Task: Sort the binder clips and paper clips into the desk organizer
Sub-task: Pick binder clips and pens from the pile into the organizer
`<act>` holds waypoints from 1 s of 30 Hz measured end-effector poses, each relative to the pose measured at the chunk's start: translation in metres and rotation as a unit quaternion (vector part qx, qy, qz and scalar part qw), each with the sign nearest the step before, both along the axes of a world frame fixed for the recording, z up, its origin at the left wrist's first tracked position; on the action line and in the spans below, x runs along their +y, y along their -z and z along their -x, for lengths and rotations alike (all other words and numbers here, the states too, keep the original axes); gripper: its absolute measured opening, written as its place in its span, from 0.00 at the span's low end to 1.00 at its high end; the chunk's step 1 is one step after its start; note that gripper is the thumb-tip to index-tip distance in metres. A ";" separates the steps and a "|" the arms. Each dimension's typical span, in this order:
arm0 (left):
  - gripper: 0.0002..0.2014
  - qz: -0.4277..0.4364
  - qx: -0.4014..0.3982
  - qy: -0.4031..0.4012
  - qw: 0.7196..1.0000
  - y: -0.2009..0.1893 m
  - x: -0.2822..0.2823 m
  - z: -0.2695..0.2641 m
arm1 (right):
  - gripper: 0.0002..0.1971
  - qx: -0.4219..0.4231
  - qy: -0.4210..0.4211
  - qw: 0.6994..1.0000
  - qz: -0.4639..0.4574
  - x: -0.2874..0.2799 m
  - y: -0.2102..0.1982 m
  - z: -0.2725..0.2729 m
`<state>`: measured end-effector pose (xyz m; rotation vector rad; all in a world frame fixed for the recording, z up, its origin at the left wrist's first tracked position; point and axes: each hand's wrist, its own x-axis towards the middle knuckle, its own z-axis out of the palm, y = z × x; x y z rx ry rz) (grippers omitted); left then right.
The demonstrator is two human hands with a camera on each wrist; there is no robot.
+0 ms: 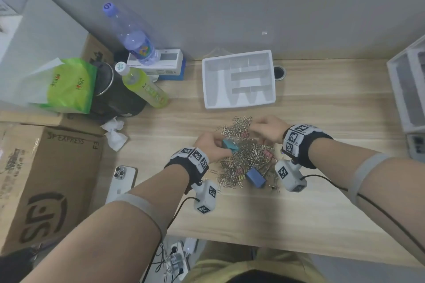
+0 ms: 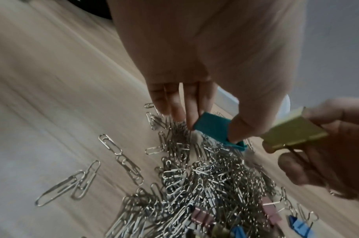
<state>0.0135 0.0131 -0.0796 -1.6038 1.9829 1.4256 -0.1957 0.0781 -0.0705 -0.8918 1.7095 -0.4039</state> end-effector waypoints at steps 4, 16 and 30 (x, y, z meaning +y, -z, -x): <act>0.05 -0.047 0.030 -0.012 0.998 -0.012 -0.005 -0.006 | 0.12 -0.034 -0.005 0.999 -0.036 -0.003 -0.003 -0.005; 0.19 -0.323 0.046 -0.131 0.936 -0.020 0.008 -0.011 | 0.22 -0.110 0.006 0.992 -0.057 -0.005 -0.008 -0.031; 0.19 -0.363 0.146 -0.184 0.902 -0.028 0.014 0.003 | 0.25 -0.121 0.001 0.990 -0.072 0.002 -0.010 -0.048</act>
